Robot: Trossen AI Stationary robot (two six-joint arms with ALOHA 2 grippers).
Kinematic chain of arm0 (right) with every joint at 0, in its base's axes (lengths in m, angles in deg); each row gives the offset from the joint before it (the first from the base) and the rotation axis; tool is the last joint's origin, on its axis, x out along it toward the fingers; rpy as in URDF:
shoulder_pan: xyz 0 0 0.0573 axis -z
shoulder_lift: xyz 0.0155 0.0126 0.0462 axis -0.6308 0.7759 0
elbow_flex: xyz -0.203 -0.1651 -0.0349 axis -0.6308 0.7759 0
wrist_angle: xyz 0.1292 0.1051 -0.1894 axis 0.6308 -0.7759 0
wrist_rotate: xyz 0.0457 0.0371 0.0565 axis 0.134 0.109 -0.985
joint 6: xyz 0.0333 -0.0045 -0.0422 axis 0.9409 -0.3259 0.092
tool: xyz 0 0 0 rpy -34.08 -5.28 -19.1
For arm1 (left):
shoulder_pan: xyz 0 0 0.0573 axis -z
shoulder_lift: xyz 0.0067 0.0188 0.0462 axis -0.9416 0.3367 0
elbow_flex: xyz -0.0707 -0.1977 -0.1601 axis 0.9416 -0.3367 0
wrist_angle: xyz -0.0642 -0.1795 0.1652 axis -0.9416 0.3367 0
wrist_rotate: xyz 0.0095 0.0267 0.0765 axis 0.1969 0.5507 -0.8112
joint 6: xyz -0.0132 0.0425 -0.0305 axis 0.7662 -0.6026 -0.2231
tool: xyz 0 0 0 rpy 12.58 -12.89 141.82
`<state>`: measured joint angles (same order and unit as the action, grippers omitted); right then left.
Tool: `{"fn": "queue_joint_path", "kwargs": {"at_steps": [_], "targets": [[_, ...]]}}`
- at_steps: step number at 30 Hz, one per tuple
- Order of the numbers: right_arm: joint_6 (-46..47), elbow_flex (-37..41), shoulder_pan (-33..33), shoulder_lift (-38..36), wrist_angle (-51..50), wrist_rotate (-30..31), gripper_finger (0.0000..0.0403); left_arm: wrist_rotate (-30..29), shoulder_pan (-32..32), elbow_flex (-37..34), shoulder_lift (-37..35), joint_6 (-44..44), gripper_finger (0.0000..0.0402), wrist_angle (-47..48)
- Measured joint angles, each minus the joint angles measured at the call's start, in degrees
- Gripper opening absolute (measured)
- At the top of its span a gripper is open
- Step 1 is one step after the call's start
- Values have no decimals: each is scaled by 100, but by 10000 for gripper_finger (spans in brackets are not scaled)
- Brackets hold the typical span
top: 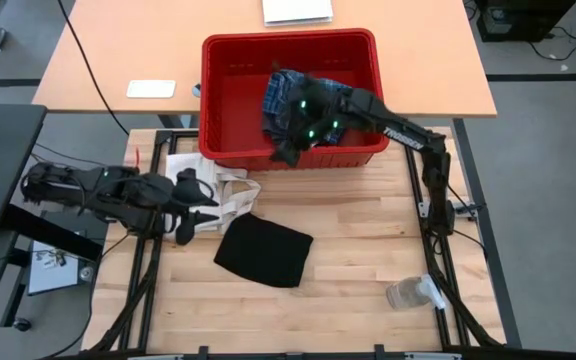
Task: Fold laundry
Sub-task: Put the black shirt into the red bin
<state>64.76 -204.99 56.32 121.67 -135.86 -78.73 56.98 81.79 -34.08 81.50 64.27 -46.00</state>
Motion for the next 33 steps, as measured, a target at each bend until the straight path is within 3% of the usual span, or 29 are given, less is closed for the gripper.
{"fn": "queue_joint_path", "kwargs": {"at_steps": [6, 11, 17, 24, 33], "targets": [[455, 3, -801, -131, -50, 507, 229, -19, 431, -204, 68, -262, 178, -334], [929, 4, -1384, -192, -103, 1158, 225, 5, 692, -1213, -118, -77, 178, -1442], [1426, 46, -2067, -201, -122, 1469, 223, 39, 1075, -2397, -107, 607, 178, -2994], [2126, 1079, -2617, -166, -80, 1621, 223, 36, 1320, -3215, -105, 1518, 163, -4610], [2702, 2766, -2928, -170, 1467, 1170, 223, 38, 1600, -3283, -107, 2151, 160, -4704]]}}
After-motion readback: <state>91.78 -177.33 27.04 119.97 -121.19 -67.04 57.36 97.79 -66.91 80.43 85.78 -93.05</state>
